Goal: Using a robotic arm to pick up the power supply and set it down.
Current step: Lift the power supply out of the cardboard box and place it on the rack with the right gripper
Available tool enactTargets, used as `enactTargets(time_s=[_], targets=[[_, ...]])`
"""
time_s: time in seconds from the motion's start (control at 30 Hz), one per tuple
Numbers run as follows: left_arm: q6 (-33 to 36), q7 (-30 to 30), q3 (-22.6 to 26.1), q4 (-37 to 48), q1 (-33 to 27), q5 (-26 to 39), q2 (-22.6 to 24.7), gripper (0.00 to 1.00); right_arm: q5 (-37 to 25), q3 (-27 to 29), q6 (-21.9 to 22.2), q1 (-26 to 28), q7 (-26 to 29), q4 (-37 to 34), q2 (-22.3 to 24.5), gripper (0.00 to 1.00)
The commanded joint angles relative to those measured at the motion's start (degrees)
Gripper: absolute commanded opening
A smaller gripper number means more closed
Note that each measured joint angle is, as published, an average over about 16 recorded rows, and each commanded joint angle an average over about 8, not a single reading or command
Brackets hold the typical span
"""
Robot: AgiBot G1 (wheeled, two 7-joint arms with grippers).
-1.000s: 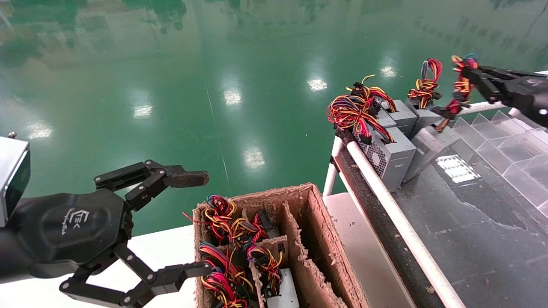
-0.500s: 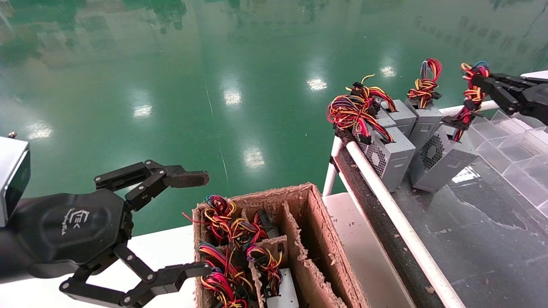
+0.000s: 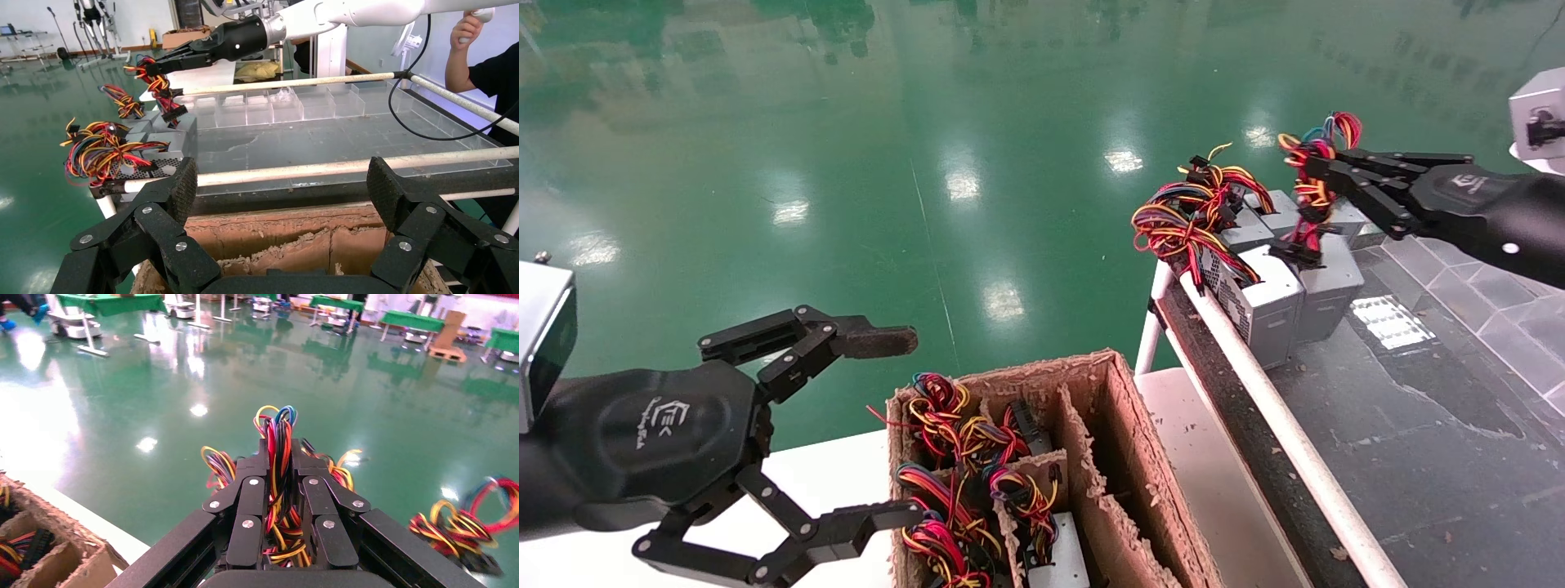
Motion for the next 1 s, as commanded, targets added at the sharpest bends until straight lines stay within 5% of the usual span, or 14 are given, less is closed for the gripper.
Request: enactTargets(time_s=[0.03,0.23,0.5,1.0], targets=[[0.0,0.0,0.0,0.0,0.0,0.0,0.0,1.00,-0.1,-0.1,-1.0,0.2,-0.2,-0.1,-0.5,0.00],[0.0,0.0,0.0,0.0,0.0,0.0,0.0,1.00,-0.8,-0.6,1.9,0.5,-0.4,-1.4,-2.2,0.05],[0.0,0.0,0.0,0.0,0.0,0.0,0.0,1.00,-0.7,-0.5,6.7,1.0,0.7,-3.2,-3.3,1.00],[0.0,0.0,0.0,0.0,0.0,0.0,0.0,1.00,-0.3,-0.3,10.7,1.1,1.3,-3.5,-2.9,1.00]])
